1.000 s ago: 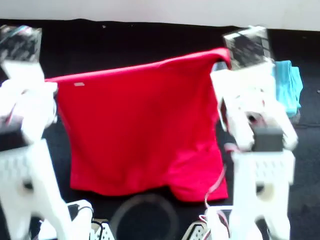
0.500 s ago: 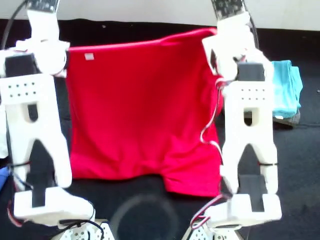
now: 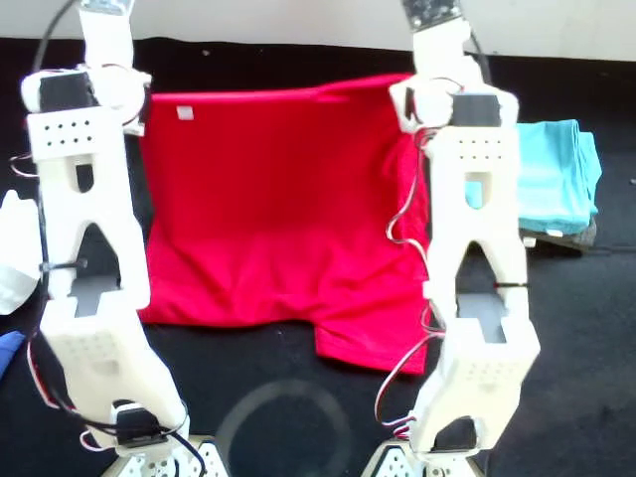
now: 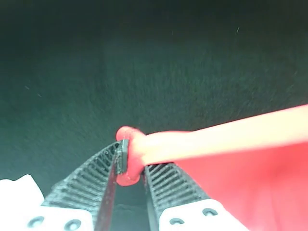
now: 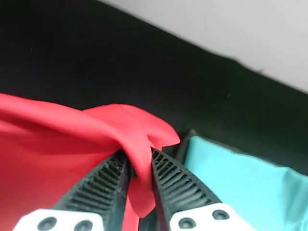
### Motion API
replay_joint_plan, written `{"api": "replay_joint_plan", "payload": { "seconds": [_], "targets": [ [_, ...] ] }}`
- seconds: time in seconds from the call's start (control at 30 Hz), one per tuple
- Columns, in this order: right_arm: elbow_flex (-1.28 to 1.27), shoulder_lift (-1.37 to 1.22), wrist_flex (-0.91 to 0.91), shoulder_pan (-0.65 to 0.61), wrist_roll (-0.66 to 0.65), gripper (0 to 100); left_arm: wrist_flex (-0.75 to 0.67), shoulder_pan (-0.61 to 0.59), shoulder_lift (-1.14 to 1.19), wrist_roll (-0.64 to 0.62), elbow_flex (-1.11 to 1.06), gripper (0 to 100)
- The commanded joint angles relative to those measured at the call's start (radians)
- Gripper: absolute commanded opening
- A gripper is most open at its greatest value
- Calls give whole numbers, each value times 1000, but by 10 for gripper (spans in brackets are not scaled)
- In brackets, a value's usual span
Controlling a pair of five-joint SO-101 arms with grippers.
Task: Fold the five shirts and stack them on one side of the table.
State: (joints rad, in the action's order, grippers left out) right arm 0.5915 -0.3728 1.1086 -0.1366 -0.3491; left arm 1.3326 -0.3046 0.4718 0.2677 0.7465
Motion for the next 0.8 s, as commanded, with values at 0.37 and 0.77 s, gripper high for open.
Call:
{"api": "replay_joint_plan", "payload": {
  "seconds": [0.37,0.77],
  "targets": [
    [61,-200,137,-70,11,6,2,-22,213,8,47,10],
    [87,-443,185,-53,11,6,104,-18,354,8,48,10]
  ]
}}
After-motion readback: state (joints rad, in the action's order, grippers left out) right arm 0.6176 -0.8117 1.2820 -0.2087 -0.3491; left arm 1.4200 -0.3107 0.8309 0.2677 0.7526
